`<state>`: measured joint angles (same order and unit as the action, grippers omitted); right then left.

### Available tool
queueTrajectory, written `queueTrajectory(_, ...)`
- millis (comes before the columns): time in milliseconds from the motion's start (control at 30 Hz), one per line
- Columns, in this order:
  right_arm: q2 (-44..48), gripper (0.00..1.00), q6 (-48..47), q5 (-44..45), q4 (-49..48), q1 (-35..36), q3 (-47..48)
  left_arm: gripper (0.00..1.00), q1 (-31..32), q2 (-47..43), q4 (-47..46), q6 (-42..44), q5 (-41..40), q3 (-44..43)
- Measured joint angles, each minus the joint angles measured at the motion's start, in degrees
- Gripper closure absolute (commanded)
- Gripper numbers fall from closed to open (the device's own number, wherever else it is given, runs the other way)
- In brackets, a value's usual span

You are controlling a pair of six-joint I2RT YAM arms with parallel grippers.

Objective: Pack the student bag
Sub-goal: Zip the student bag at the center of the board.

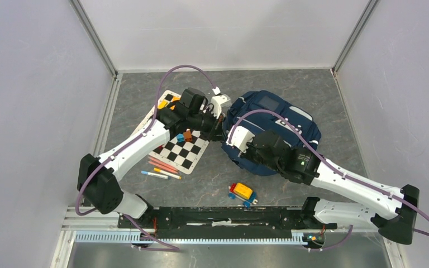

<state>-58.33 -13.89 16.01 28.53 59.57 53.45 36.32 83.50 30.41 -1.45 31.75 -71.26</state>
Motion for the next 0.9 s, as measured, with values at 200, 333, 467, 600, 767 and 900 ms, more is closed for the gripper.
queueTrajectory(200,-0.46,1.0,-1.66,0.61,-0.68,0.09,0.0,0.98,0.72,1.88,4.57,5.27,-4.28,-4.42)
queueTrajectory(333,-0.44,1.0,-2.51,1.18,-1.77,0.09,-0.07,0.98,0.74,2.99,7.98,8.33,-4.2,-7.96)
queueTrajectory(467,1.03,1.0,-3.02,1.64,-2.84,0.37,-1.49,0.98,0.37,3.13,10.64,10.58,-4.2,-9.88)
queueTrajectory(600,3.19,1.0,-3.56,1.66,-3.26,0.7,-3.5,0.98,-0.26,3.15,14.78,13.11,-5.55,-12.76)
queueTrajectory(767,3.3,1.0,-4.07,1.64,-3.8,0.81,-4.2,0.98,-0.72,3.15,16.65,14.1,-6.25,-14.4)
queueTrajectory(900,3.41,1.0,-4.42,1.6,-4.13,1.03,-5.79,0.98,-1.03,3.15,13.81,13.97,-8.66,-10.78)
